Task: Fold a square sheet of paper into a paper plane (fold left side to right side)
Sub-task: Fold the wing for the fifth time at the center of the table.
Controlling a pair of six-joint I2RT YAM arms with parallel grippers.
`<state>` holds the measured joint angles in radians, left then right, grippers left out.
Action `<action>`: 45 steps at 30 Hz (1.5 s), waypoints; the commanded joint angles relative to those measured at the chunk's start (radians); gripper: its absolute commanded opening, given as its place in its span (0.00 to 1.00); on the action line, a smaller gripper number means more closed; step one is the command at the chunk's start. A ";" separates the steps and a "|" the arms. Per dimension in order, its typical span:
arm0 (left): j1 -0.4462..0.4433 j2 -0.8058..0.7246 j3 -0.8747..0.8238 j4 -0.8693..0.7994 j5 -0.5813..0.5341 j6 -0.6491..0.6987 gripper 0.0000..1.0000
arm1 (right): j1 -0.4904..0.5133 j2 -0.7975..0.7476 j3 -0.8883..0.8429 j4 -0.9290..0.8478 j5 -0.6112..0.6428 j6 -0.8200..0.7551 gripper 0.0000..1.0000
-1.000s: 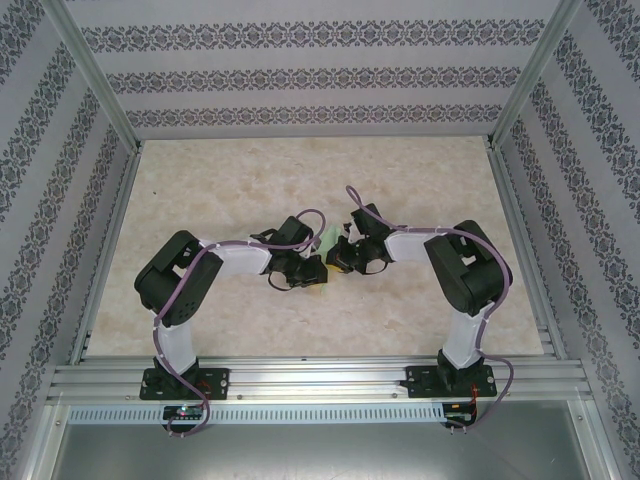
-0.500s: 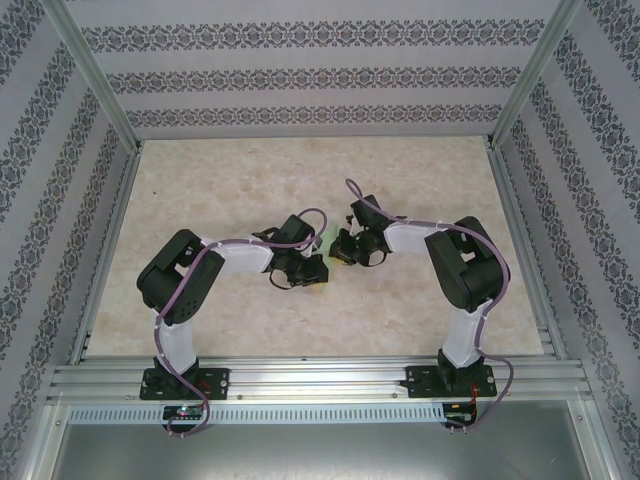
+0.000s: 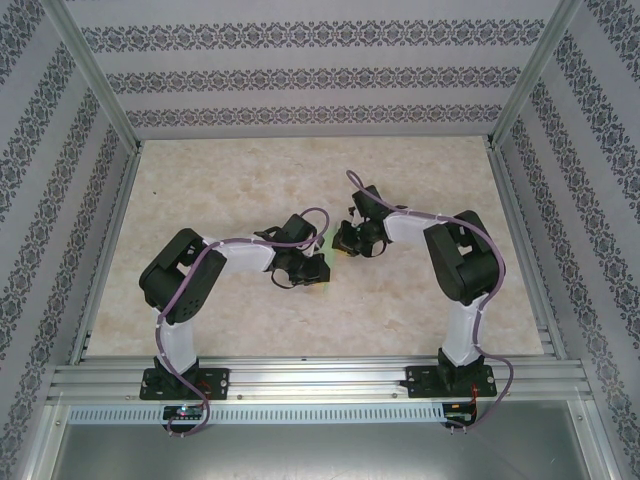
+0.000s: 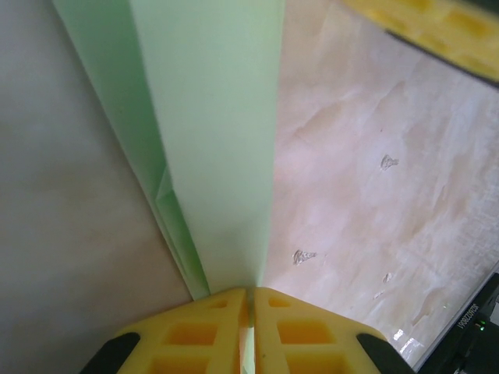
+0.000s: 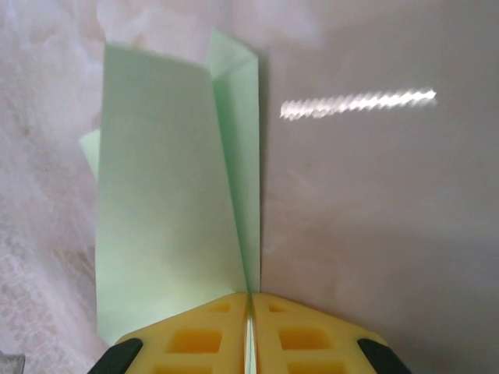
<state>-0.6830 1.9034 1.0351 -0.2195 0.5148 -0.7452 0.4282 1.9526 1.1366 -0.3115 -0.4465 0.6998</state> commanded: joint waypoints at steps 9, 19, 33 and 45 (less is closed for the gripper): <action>-0.032 0.053 -0.021 -0.113 -0.047 0.027 0.13 | -0.036 -0.146 -0.070 0.071 -0.016 -0.038 0.12; -0.035 0.050 -0.021 -0.118 -0.050 0.028 0.12 | 0.041 -0.086 -0.116 0.206 -0.118 0.087 0.12; -0.037 0.050 -0.020 -0.127 -0.055 0.030 0.12 | 0.055 0.029 -0.032 0.163 -0.059 0.064 0.12; -0.036 0.072 -0.026 -0.152 -0.062 0.037 0.11 | 0.005 0.062 0.043 0.055 0.097 -0.050 0.12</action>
<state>-0.6880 1.9041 1.0397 -0.2298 0.5026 -0.7338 0.4595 1.9804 1.1519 -0.2390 -0.4412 0.6994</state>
